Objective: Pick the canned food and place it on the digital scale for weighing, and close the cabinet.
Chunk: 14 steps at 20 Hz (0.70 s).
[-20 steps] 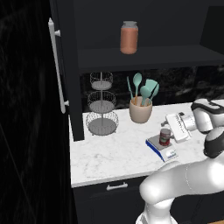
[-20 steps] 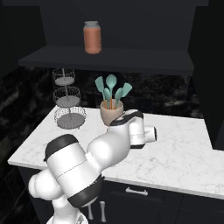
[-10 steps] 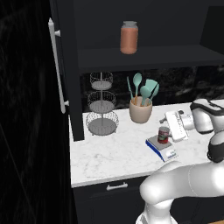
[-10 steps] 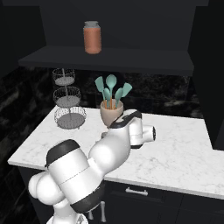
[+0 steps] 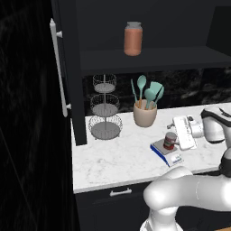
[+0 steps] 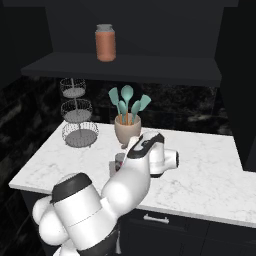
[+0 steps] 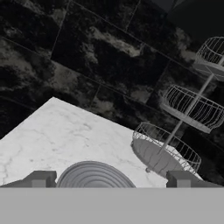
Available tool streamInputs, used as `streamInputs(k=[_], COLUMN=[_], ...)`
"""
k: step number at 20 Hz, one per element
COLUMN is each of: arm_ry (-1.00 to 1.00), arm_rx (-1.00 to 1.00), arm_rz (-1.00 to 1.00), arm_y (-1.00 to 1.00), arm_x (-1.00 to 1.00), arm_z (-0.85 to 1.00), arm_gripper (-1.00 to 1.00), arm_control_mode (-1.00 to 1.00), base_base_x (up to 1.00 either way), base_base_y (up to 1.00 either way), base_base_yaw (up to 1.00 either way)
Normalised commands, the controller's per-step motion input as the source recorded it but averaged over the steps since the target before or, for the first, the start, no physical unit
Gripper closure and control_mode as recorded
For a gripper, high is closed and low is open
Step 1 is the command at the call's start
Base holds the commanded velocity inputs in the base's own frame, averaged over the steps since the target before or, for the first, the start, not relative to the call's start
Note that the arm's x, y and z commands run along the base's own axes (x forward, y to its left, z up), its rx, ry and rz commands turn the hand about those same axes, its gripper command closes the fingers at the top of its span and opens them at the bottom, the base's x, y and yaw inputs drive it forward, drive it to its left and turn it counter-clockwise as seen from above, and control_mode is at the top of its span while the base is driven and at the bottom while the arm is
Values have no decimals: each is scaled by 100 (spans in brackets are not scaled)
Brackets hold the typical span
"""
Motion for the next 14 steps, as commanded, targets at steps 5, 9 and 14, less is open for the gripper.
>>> streamInputs(k=[5, 9, 14], arm_ry=[-13, -15, 29], arm_rx=[0, 0, 0], arm_rz=[0, 0, 0], arm_y=[9, 0, 0], arm_x=[9, 10, 12], arm_z=[-1, -1, -33], arm_gripper=[-100, -100, -100], arm_control_mode=[-100, -100, -100], base_base_x=[0, 0, 0], base_base_y=[0, 0, 0], base_base_yaw=[0, 0, 0])
